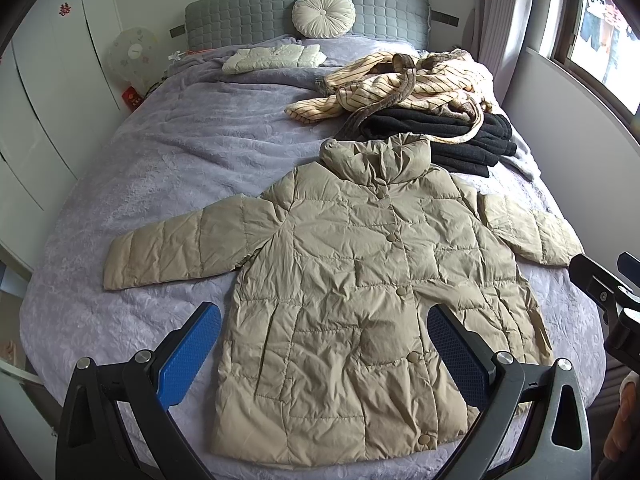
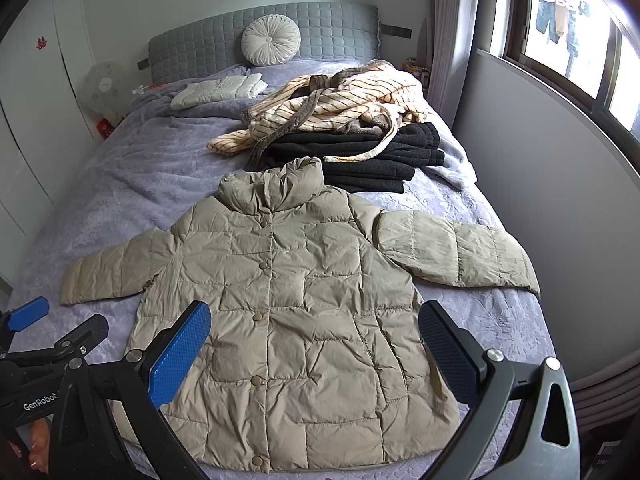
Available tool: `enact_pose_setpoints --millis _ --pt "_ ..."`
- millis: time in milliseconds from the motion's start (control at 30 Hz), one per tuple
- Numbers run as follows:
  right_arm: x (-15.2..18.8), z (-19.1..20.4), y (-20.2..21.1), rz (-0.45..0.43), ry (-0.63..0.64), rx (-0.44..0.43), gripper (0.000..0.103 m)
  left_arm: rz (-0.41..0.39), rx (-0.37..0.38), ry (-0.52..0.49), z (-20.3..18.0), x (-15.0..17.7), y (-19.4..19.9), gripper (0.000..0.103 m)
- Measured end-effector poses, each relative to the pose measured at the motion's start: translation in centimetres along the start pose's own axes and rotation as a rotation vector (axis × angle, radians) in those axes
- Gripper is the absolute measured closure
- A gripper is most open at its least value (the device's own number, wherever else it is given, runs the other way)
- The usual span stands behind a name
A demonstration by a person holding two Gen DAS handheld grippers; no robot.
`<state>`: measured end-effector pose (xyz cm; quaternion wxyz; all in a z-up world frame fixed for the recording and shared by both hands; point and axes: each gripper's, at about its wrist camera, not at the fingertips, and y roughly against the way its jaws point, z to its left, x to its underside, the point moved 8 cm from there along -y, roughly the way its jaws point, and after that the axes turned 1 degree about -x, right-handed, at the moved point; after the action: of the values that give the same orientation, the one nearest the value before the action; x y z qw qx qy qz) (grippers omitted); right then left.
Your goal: Fold large clothes
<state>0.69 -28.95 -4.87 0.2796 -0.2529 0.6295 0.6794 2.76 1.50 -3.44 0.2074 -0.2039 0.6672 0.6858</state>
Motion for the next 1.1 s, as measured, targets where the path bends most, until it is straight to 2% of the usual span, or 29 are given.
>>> enact_pose_setpoints --millis 733,933,1100 --pt "0.0 0.0 -0.2 0.011 0.005 0.001 0.0 0.004 0.003 0.001 0.0 -0.2 0.0 0.0" --pt "1.2 0.6 -0.8 0.057 -0.021 -0.014 0.0 0.04 0.016 0.026 0.7 0.8 -0.6 0.0" --pt "2.6 2.5 -2.3 0.131 -0.005 -0.029 0.0 0.094 0.039 0.061 2.7 2.1 -1.7 0.0"
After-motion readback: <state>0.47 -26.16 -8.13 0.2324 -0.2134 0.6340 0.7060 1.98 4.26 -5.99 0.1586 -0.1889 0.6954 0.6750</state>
